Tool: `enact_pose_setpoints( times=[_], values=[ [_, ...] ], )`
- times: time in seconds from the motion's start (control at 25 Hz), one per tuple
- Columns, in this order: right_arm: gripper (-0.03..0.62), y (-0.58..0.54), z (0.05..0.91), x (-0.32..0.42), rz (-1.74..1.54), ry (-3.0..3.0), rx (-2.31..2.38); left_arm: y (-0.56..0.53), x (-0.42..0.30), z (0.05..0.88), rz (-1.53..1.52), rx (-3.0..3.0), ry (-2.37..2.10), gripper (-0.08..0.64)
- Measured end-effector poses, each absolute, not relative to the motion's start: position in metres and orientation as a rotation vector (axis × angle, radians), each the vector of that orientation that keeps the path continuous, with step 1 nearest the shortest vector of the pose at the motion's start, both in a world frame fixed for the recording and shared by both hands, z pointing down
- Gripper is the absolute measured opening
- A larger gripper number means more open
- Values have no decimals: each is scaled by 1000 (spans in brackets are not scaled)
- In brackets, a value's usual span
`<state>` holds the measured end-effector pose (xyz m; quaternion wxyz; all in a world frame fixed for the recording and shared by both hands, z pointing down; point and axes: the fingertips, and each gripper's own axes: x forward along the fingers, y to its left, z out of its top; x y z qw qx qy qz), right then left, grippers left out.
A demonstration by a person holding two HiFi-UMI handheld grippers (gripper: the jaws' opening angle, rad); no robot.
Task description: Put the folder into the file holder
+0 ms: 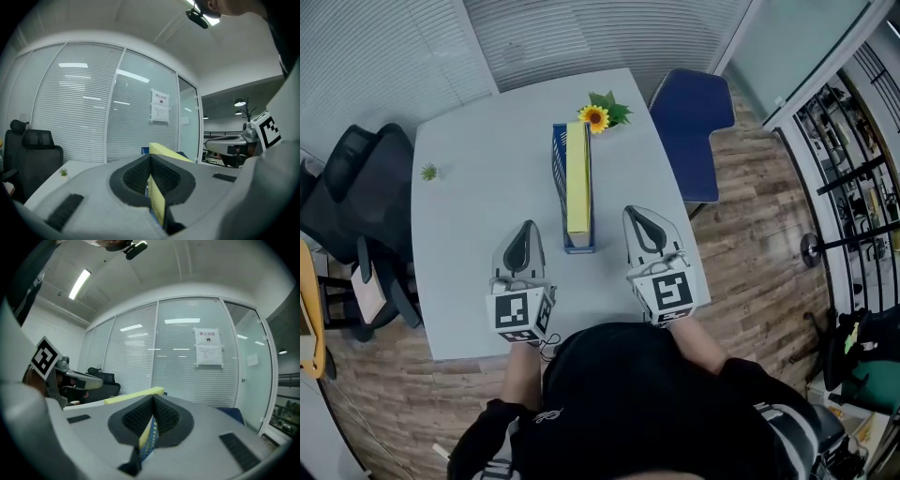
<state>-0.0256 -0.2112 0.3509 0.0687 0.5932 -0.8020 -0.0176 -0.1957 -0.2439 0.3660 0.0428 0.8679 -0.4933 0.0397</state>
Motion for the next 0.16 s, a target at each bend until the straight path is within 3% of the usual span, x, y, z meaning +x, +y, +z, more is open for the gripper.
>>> enact_pose_setpoints(
  times=[0.16],
  values=[
    [3,-210,351,-25,-55,-2424,1782,-243,-195,368,131,2645,-1516,-3]
  ],
)
